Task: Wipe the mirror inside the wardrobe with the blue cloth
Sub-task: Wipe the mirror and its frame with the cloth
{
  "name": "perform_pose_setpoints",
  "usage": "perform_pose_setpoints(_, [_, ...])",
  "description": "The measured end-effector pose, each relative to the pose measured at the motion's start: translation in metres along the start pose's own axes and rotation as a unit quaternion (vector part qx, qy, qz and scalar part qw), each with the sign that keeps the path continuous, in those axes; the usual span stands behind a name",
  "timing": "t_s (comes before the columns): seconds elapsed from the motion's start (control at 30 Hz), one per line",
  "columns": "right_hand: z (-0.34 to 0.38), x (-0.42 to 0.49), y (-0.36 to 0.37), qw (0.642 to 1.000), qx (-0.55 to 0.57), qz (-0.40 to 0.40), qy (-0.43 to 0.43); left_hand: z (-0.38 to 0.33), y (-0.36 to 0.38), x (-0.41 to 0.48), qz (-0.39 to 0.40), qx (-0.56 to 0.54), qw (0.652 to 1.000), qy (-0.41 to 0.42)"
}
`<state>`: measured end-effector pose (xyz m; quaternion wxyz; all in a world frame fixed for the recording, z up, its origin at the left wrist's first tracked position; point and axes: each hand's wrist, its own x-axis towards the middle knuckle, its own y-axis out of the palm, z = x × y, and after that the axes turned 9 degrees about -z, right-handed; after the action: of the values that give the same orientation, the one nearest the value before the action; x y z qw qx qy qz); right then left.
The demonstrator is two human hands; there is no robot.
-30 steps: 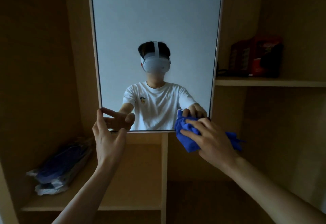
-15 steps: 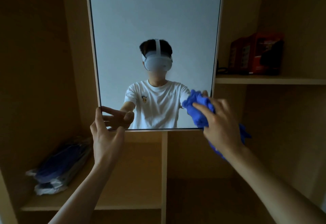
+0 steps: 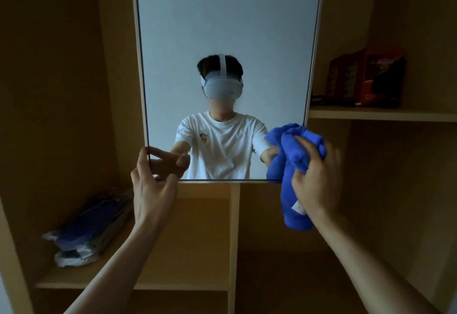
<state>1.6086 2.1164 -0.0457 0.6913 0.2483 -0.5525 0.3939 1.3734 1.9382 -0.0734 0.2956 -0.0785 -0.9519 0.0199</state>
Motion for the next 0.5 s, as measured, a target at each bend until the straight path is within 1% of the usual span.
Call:
perform_pose_setpoints(0.07, [0.007, 0.007, 0.003, 1.0, -0.007, -0.009, 0.024, 0.001, -0.001, 0.001, 0.004, -0.006, 1.0, 0.0])
perform_pose_setpoints(0.2, [0.013, 0.001, 0.008, 0.999, -0.015, -0.018, 0.033, 0.005, -0.003, 0.005, 0.007, -0.015, 1.0, 0.007])
perform_pose_setpoints(0.37, [0.024, -0.003, 0.019, 0.997, -0.002, -0.056, 0.061, 0.008, -0.003, 0.007, -0.007, -0.013, 1.0, 0.018])
perform_pose_setpoints(0.5, [0.029, -0.007, 0.028, 0.996, 0.001, -0.071, 0.061, 0.011, -0.005, 0.009, -0.004, -0.014, 1.0, 0.027])
